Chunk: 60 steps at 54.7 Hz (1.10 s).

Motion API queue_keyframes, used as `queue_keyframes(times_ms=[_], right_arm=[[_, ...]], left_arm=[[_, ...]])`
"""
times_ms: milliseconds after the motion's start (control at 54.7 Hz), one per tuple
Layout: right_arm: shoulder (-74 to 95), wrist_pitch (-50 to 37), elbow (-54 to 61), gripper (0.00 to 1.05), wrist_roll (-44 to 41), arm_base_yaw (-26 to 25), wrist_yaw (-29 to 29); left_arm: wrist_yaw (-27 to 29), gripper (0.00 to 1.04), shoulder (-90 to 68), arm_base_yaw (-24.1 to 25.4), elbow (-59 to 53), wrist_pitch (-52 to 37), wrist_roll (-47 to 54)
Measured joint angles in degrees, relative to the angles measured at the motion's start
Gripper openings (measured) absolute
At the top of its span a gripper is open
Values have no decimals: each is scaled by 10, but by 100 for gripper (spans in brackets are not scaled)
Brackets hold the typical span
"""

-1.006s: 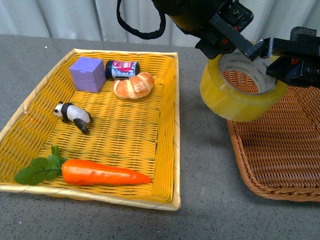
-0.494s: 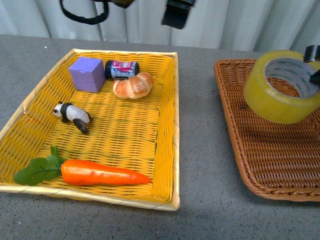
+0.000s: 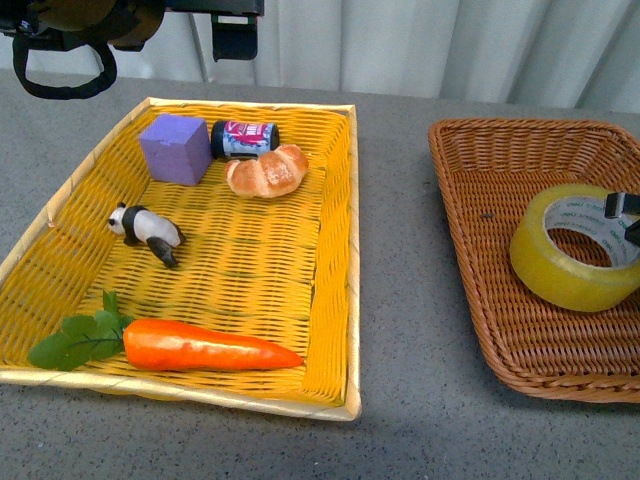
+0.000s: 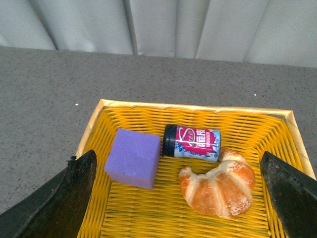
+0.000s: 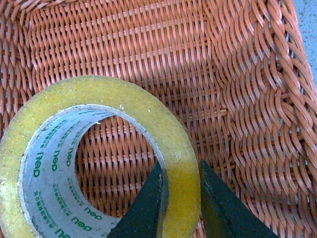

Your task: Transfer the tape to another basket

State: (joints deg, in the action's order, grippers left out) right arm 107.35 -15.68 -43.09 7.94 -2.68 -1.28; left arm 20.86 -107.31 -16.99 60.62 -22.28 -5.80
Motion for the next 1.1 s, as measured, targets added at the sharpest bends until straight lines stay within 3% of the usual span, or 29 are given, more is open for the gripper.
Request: queue_keyframes(times_ms=[347,421,475,567,768,878,1097], right_arm=[[-63,-61,35,69,-12,-5,0],[-55,-271,95,61,-40,-6,-15],[-45,-439,151,50,-57,-5,-14],[-66,-584,211,34,-70,-2,-13],[-172,-594,286,0,-78,25,13],[-223,-571,321,1,-80,28,12],[-355,-473,364,1,-80,27,14]], left_arm=[[56,98,27,-9,-37,-75,8],[-27,86,31,2,-88,-217,32],[-55,77,46,10,-137,-294,40],[-75,60,87,30,-211,-362,46],[-107,26,187,66,-336,-393,51],[-122,5,233,85,-395,-396,52],[-151,4,296,106,-479,-426,54]])
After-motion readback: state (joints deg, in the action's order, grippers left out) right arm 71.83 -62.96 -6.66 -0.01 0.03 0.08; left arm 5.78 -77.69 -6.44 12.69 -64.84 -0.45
